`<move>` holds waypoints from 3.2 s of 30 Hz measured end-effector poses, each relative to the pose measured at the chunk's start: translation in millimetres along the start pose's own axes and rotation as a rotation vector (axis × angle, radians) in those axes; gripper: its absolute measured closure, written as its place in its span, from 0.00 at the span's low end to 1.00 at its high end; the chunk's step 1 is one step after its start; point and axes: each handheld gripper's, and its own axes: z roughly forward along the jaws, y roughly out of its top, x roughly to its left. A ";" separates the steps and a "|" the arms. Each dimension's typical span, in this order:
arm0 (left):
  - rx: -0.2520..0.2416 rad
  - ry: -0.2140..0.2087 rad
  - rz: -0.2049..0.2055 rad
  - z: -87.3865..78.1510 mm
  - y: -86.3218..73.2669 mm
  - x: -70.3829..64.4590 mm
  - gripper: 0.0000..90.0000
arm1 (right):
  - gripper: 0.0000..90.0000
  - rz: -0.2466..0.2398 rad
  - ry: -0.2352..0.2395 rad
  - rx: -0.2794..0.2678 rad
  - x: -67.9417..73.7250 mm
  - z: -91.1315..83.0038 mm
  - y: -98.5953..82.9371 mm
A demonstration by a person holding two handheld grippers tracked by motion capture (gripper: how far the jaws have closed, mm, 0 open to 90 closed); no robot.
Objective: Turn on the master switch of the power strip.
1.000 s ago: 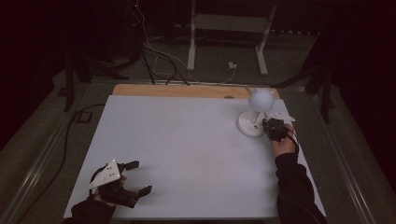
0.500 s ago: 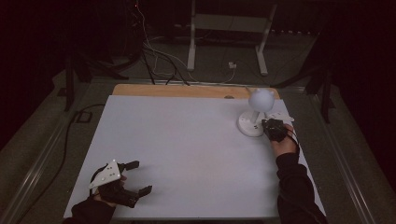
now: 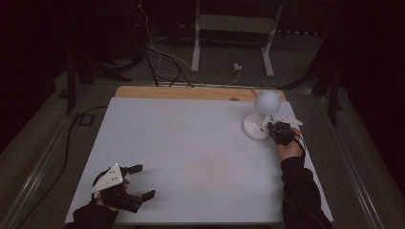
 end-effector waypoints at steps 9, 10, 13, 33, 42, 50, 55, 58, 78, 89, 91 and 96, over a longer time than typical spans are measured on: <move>-0.009 0.001 -0.005 -0.9 0.5 0.4 0.00 | 1.00 0.008 0.016 0.015 -2.1 -1.2 2.7; -0.008 0.002 -0.003 -0.8 0.6 0.3 0.00 | 1.00 0.006 0.017 0.016 -2.2 -1.9 3.7; -0.010 0.002 -0.001 -1.0 0.9 0.0 0.00 | 0.99 -0.016 0.019 0.025 -1.6 -4.0 7.6; -0.015 0.004 -0.003 -1.5 1.3 -0.1 0.00 | 0.58 0.045 0.054 -0.025 -10.4 -26.7 18.8; -0.016 0.003 0.000 -1.5 1.6 -0.4 0.00 | 0.32 0.082 0.137 -0.028 -11.4 -38.7 14.2; -0.016 0.001 0.002 -1.5 1.8 -0.7 0.00 | 0.14 0.051 0.255 -0.010 -2.2 -53.1 14.1; -0.018 0.000 0.003 -1.9 1.9 -0.9 0.00 | 0.06 0.055 0.321 -0.012 5.4 -62.1 15.4; -0.019 -0.001 0.002 -1.9 1.9 -0.9 0.00 | 0.03 0.064 0.378 -0.012 9.7 -68.4 15.5; -0.024 -0.003 0.003 -1.8 2.2 -1.8 0.00 | 0.03 0.000 0.566 -0.016 47.4 -111.5 9.0; -0.022 -0.003 0.003 -1.8 2.2 -1.9 0.00 | 0.03 -0.059 0.629 -0.055 67.2 -123.3 -9.5; -0.023 -0.003 0.002 -2.0 2.2 -1.9 0.00 | 0.03 -0.087 0.634 -0.055 69.8 -123.1 -13.9; -0.021 -0.005 0.002 -2.0 2.0 -1.6 0.00 | 0.03 -0.115 0.653 -0.043 73.6 -122.1 -27.2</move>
